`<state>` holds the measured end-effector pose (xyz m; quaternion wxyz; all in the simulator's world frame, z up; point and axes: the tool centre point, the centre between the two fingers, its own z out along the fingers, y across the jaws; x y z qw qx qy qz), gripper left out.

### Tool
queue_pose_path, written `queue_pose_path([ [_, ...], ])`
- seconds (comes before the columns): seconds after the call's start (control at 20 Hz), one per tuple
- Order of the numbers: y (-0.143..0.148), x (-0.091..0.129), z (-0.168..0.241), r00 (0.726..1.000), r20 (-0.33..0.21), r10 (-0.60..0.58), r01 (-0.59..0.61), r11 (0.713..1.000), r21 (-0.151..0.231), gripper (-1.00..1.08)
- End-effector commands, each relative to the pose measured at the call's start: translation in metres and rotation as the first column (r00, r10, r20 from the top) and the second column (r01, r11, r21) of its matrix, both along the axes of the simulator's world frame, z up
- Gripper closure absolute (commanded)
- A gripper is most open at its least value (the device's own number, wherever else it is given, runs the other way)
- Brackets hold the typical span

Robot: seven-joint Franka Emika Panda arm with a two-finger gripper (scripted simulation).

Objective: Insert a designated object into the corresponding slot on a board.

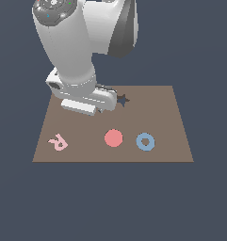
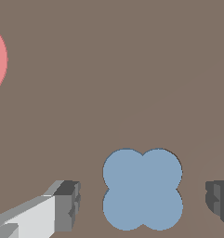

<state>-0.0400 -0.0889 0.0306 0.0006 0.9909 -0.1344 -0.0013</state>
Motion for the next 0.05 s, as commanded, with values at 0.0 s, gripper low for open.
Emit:
queue_pose_path([
  [0.0,0.0,0.0,0.0,1.0,0.0,0.0,0.0,1.0,0.0,-0.92],
])
